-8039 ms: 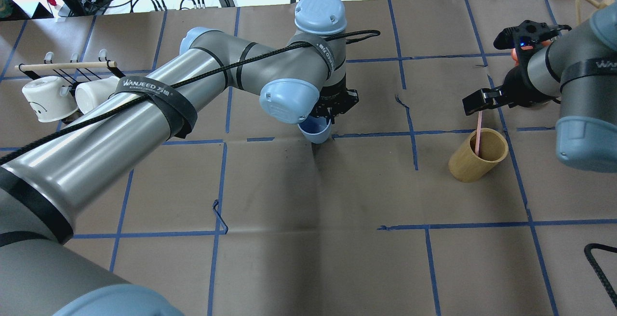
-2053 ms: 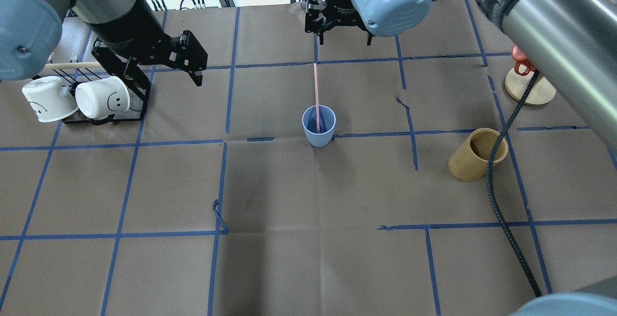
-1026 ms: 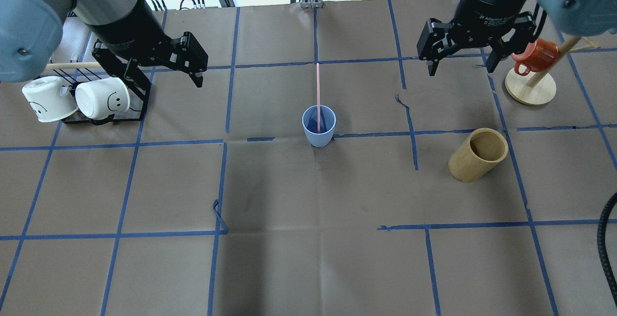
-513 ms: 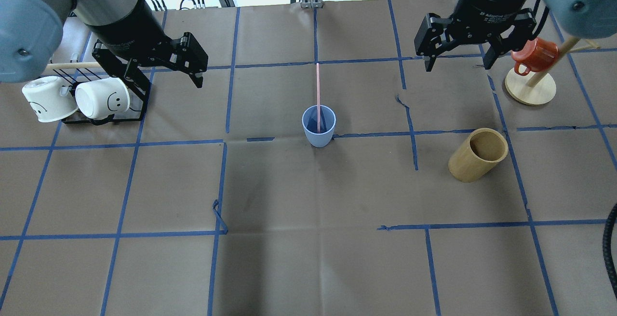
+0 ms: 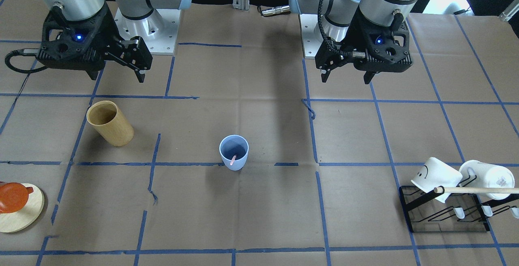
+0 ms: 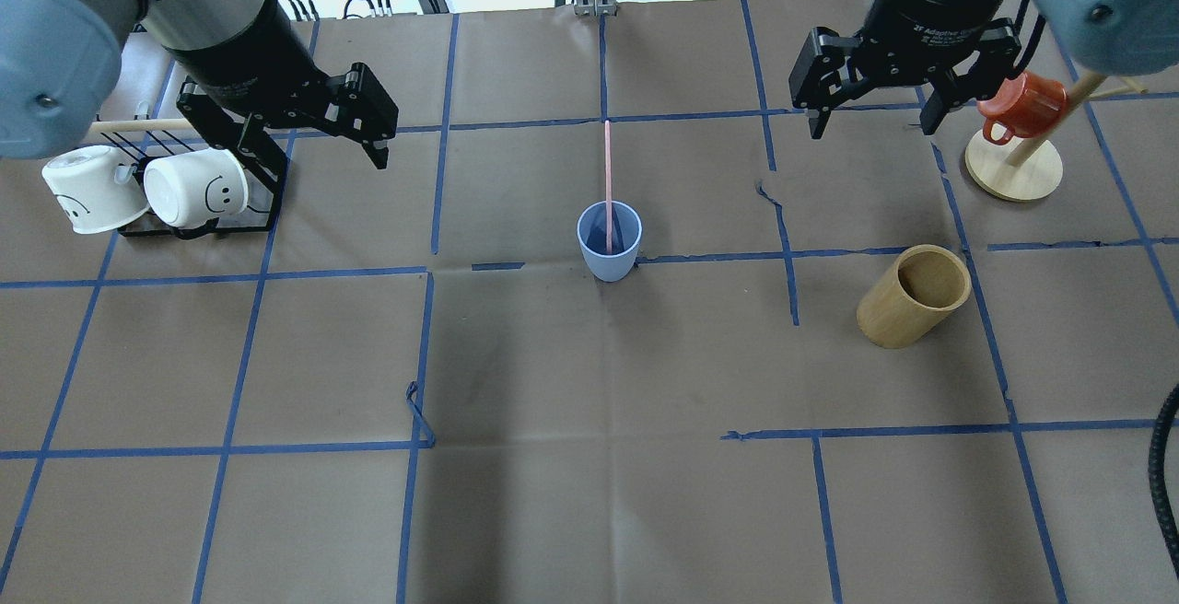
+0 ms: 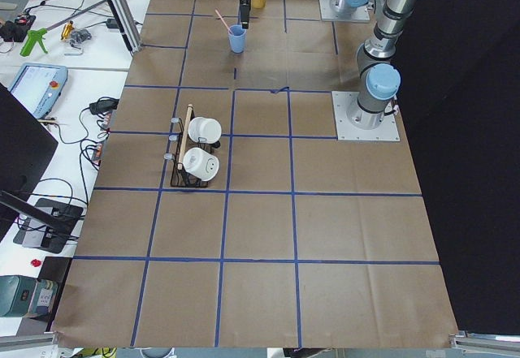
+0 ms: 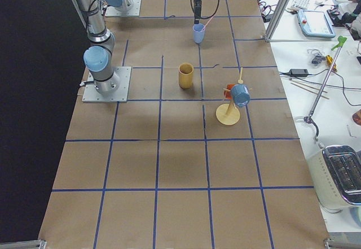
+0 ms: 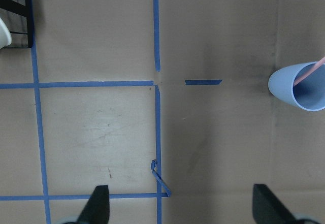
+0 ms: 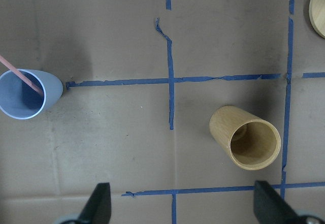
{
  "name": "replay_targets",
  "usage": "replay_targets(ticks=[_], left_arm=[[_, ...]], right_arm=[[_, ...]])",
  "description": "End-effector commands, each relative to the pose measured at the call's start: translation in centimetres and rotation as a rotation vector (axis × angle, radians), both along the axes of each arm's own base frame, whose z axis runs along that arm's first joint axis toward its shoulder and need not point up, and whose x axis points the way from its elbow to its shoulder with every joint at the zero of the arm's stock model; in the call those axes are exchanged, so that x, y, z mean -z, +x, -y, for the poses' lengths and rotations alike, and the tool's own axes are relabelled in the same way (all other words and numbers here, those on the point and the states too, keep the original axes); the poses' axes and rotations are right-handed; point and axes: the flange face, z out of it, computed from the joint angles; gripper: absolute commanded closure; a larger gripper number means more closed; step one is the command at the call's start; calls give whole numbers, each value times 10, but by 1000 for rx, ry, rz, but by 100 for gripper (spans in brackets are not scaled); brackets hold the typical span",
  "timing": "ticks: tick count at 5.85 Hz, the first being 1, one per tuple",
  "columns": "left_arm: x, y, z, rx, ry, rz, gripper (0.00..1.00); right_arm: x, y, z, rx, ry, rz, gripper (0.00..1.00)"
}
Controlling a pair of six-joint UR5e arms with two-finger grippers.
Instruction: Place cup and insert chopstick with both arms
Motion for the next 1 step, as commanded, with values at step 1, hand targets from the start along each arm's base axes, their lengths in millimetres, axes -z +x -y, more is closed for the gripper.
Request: replay_targets(ticks=[1], left_arm=[[0, 0, 0, 0, 0, 0, 2]], right_arm=[[2, 0, 0, 0, 3, 1, 0]])
